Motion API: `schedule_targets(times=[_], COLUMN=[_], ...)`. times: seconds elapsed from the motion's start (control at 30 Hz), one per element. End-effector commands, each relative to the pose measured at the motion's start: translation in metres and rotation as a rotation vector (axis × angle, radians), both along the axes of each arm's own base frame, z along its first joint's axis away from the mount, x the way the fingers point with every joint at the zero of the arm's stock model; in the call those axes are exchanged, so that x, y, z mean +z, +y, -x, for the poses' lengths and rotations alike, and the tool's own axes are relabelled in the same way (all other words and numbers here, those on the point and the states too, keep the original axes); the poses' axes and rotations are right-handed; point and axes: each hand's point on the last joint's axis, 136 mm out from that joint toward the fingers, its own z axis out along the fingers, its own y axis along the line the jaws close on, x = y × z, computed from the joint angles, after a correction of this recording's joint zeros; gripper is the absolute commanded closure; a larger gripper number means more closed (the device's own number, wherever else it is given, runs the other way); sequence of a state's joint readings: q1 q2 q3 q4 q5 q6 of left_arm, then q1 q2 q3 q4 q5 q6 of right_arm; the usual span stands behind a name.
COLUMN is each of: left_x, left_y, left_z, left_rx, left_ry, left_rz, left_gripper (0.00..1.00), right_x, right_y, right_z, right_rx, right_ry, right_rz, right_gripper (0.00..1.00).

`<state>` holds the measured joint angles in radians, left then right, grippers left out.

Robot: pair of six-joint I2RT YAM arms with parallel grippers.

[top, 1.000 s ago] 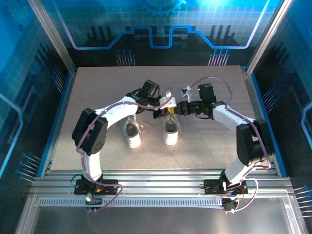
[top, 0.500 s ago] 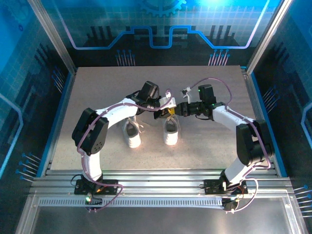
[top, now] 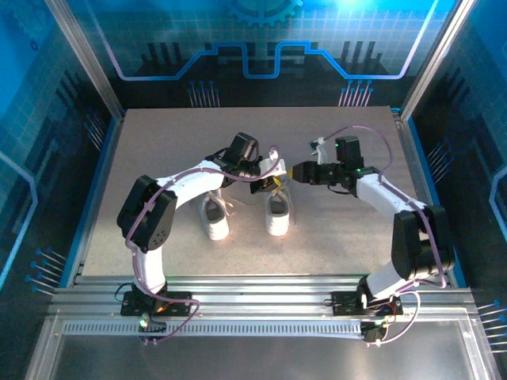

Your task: Tie the shoes

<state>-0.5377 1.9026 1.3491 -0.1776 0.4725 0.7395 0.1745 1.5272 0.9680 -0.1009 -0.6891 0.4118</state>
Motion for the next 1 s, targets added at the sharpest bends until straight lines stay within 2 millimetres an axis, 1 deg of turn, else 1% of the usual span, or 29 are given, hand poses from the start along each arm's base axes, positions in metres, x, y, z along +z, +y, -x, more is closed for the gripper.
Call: schedule_targets(times=[0.0, 0.13, 0.2, 0.27, 0.47, 0.8, 0.97], left_x=[0.001, 0.0, 0.0, 0.0, -0.001, 0.0, -0.001], left_y=[0.003, 0.002, 0.003, 0.003, 0.004, 0.003, 0.004], left_z=[0.01, 0.01, 0.01, 0.011, 0.011, 0.009, 0.008], left_rx=[-0.03, -0.031, -0.029, -0.031, -0.029, -0.024, -0.021], left_ry=[0.011, 0.017, 0.019, 0.02, 0.023, 0.022, 0.021], left_rz=[-0.003, -0.003, -0.005, -0.009, -0.013, -0.015, -0.02], left_gripper=[0.79, 0.81, 0.81, 0.81, 0.81, 0.81, 0.81], right_x=[-0.014, -0.029, -0.03, -0.039, -0.042, -0.045, -0.049], right_y=[-0.016, -0.003, 0.004, 0.01, 0.023, 0.03, 0.035], right_z=[0.002, 0.009, 0.008, 0.011, 0.01, 0.009, 0.012], right_rx=[-0.098, -0.06, -0.045, -0.03, 0.009, 0.037, 0.058], right_ry=[0.148, 0.2, 0.212, 0.247, 0.261, 0.264, 0.276], right_rz=[-0.02, -0.094, -0.139, -0.175, -0.218, -0.223, -0.229], right_gripper=[0.56, 0.54, 0.54, 0.54, 0.54, 0.57, 0.57])
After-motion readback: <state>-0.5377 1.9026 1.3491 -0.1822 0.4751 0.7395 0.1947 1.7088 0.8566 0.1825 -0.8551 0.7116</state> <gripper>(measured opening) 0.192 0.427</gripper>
